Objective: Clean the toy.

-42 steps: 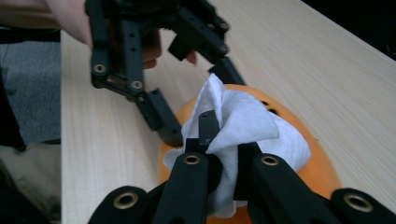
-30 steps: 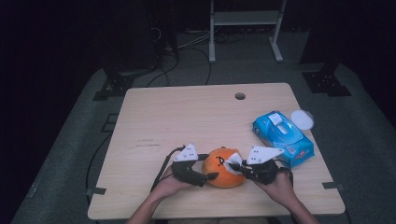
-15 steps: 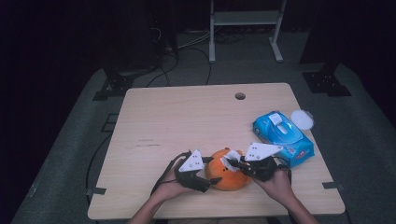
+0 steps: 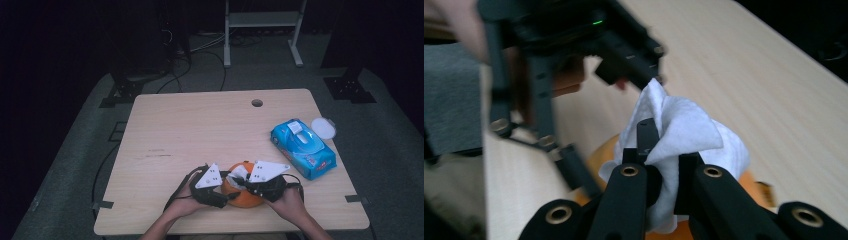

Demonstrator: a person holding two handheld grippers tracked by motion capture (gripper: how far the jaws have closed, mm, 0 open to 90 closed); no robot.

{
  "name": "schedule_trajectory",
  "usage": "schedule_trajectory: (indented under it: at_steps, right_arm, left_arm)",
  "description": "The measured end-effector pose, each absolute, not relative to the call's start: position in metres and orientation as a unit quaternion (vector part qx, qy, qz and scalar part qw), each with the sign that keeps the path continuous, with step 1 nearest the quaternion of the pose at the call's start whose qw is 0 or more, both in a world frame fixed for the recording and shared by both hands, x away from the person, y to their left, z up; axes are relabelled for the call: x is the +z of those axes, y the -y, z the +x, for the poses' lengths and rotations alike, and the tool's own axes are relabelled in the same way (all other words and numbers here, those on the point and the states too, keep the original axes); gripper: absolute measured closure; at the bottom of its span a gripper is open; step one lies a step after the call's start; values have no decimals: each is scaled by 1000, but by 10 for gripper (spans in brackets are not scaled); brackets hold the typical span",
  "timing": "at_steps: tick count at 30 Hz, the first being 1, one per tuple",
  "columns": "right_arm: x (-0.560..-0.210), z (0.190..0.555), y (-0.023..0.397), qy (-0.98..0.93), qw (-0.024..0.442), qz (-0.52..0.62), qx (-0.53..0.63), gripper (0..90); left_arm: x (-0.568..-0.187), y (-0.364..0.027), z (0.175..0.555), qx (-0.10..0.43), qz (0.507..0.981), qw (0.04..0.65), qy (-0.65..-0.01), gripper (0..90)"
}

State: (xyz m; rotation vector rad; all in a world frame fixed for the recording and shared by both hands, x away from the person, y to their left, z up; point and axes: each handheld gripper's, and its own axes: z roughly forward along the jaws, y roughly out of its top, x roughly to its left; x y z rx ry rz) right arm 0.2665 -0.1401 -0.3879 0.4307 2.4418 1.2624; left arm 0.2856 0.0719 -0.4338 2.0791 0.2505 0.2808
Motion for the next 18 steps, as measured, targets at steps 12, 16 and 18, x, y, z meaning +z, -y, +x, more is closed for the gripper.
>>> schedule_trajectory:
  at_steps: [12,16,18]
  right_arm:
    - [-393,268,159,-863,161,178,445,866]
    - [-392,265,142,-867,154,152,448,866]
    - [-391,266,139,-867,158,149,448,867]
  left_arm:
    - [-436,-72,287,119,856,491,-108,289]
    - [-434,-67,278,147,863,477,-70,311]
    - [-434,-68,278,148,865,474,-68,321]
